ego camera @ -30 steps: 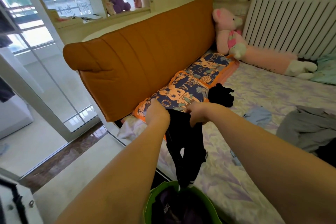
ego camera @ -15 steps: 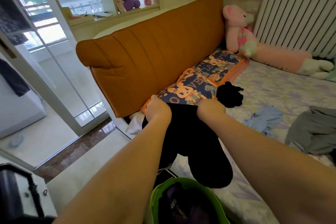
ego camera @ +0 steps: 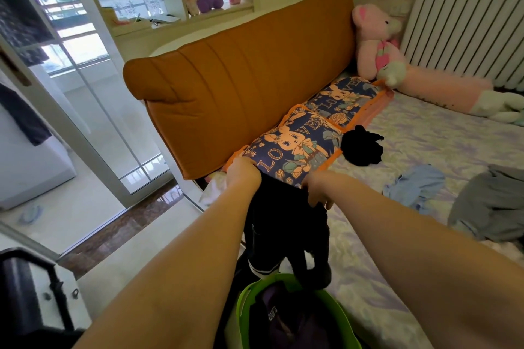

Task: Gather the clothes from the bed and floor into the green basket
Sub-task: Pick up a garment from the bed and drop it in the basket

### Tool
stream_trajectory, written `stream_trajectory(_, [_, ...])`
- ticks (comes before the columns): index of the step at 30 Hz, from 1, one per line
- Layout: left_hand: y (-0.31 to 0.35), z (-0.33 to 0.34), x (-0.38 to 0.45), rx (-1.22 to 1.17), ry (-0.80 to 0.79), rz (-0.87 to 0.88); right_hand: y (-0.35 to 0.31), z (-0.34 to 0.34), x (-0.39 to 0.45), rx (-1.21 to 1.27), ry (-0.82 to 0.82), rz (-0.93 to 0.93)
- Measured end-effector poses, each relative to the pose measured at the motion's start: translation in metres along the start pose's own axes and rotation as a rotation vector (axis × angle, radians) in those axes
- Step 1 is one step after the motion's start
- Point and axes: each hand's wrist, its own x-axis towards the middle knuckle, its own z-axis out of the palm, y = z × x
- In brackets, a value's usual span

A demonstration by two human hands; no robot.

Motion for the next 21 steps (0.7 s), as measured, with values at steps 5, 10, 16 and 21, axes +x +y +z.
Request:
stream_trajectory(5, [-0.004, 0.001, -0.009, 0.122, 0.051, 0.022, 0.001, 0.011, -0.005, -0.035, 0.482, 0.214])
stream_trajectory(10, [-0.001, 0.005, -0.012, 0.02, -0.045, -0.151, -0.009, -0.008, 0.004, 0.699, 0.342, 0.346])
stream_trajectory(16, [-0.009, 0.004, 0.005, -0.21, -0.095, -0.008, -0.002, -0.011, 0.024, 1.181, 0.228, 0.092])
stream_trajectory(21, [-0.015, -0.007, 0.004, 0.19, -0.237, 0.133, 0.013, -0.003, 0.027, 0.44, 0.396, 0.071])
